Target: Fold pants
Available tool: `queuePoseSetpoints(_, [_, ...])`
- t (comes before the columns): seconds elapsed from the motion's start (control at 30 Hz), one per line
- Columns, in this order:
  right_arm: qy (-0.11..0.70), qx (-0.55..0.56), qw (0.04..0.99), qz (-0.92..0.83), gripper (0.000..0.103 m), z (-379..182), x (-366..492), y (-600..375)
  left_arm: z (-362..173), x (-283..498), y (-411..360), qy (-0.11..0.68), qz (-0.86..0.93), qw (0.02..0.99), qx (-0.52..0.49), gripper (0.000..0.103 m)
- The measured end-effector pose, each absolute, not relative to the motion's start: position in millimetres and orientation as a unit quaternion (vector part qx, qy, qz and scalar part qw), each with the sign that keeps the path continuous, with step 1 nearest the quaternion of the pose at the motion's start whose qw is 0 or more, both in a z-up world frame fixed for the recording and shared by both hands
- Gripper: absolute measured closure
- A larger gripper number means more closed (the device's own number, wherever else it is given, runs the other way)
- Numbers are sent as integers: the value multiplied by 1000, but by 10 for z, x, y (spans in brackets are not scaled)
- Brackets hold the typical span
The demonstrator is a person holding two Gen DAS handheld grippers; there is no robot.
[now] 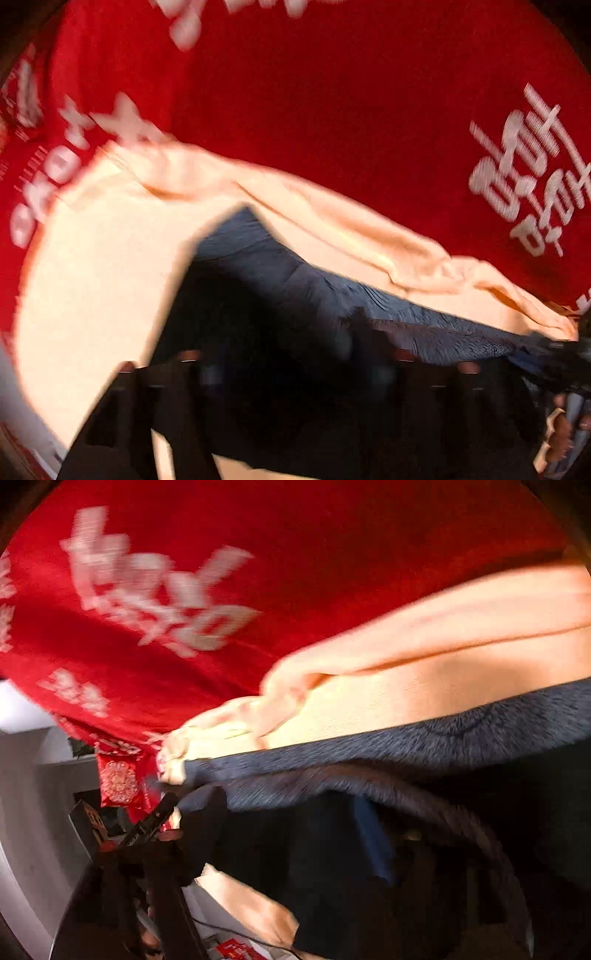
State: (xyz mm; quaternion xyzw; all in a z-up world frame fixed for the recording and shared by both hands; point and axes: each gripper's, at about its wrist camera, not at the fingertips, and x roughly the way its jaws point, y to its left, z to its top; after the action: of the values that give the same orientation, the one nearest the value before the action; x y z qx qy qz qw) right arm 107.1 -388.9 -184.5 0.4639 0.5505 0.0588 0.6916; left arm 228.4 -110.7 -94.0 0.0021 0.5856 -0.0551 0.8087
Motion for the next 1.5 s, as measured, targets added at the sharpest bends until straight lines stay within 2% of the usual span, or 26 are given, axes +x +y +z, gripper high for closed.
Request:
queuePoseSetpoints(0.07, [546,447,705,68,30,-1689,985,-3826,-787,2222,-1077,577,-54,814,18,36])
queuePoseSetpoints(0.1, [549,434,710,69,46,-1635,920,-3762,-771,2193,-1117,579,-57,813,24,36])
queuePoseSetpoints(0.17, [570,408,710,62,66,-1679,860,-3675,-811,2109,-1233,586,-69,806,38,36])
queuePoseSetpoints(0.27, [610,362,704,33,67,-1936,867,-3633,-1131,2007,-1557,610,-81,786,57,36])
queuePoseSetpoints(0.37, [619,315,719,29,67,-2101,946,-3624,-1414,1853,-1758,621,-80,776,76,36])
queuePoseSetpoints(0.43, [611,332,718,30,67,-2082,932,-3684,-1605,1804,-1871,628,-66,769,103,36])
queuePoseSetpoints(0.53, [591,349,726,41,62,-1844,760,-3773,-1566,1721,-1975,618,-72,770,142,33])
queuePoseSetpoints(0.6, [567,367,736,50,44,-1657,567,-3843,-1506,1676,-1974,628,-77,762,138,33])
queuePoseSetpoints(0.67, [551,379,742,40,36,-1518,314,-3923,-1377,1592,-1959,629,-80,760,139,33])
queuePoseSetpoints(0.97, [534,413,728,-121,36,-1173,-1297,-4221,-1118,882,-2277,641,-143,738,156,33])
queuePoseSetpoints(1.23, [527,456,673,-250,36,-1430,-2851,-4153,-1032,223,-2758,630,-241,716,182,33])
queuePoseSetpoints(1.5, [482,503,664,-273,36,-1764,-3444,-3944,-943,-387,-3086,631,-318,685,177,33])
